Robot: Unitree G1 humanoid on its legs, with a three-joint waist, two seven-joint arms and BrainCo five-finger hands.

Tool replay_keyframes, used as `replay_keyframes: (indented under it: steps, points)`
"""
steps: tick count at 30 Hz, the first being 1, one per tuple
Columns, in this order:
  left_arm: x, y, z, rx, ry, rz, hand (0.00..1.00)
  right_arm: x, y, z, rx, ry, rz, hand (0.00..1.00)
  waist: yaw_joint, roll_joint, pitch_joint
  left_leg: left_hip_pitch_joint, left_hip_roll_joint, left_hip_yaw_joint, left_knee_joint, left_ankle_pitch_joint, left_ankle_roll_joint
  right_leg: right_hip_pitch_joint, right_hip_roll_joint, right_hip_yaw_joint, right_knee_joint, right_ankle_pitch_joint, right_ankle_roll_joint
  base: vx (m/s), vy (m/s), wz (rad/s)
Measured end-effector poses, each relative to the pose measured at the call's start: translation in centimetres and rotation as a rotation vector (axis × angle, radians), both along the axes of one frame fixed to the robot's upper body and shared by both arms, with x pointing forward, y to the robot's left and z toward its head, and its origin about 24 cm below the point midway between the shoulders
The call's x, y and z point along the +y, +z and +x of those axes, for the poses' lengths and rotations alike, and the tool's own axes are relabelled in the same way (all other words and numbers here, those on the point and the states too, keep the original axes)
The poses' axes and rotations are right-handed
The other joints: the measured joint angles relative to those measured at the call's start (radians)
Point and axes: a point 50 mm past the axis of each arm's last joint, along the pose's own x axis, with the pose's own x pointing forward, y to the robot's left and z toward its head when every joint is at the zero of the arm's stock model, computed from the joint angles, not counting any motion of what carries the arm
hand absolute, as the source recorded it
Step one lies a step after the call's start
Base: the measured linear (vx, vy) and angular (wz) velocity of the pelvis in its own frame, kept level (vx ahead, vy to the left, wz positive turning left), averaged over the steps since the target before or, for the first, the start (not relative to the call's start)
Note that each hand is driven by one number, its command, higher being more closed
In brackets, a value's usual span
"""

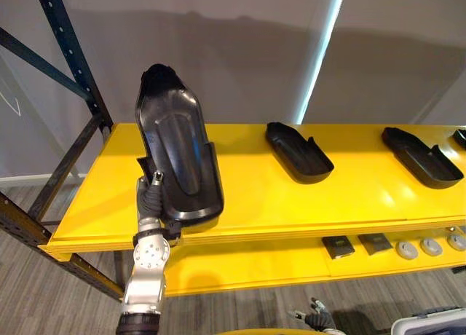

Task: Walk over and take plastic housings, then place them on the shelf

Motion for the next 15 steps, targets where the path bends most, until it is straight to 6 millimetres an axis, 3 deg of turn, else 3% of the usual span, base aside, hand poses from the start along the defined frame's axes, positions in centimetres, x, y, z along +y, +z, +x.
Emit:
replay_keyframes:
  steps: [8, 15]
  points:
    - [4.0, -1.2, 1.7, 0.137, 0.115, 0.07, 1.0, -0.6, 0.0, 0.5, 0.003, 0.029, -0.016, 0.0, -0.021, 0.014, 0.011, 0.007, -0.011, 0.013, -0.038, 0.015, 0.001, -0.019, -0.003, 0.017, 0.001, 0.002, 0.001, 0.0, 0.003, -0.05]
    - [4.8, -0.8, 3.3, 0.173, 0.113, 0.085, 1.0, -0.7, 0.1, 0.7, -0.002, 0.045, -0.011, 0.0, -0.025, 0.014, 0.019, 0.005, -0.013, 0.014, -0.039, 0.015, 0.001, -0.026, -0.003, 0.021, 0.004, 0.003, 0.0, 0.0, 0.0, -0.01]
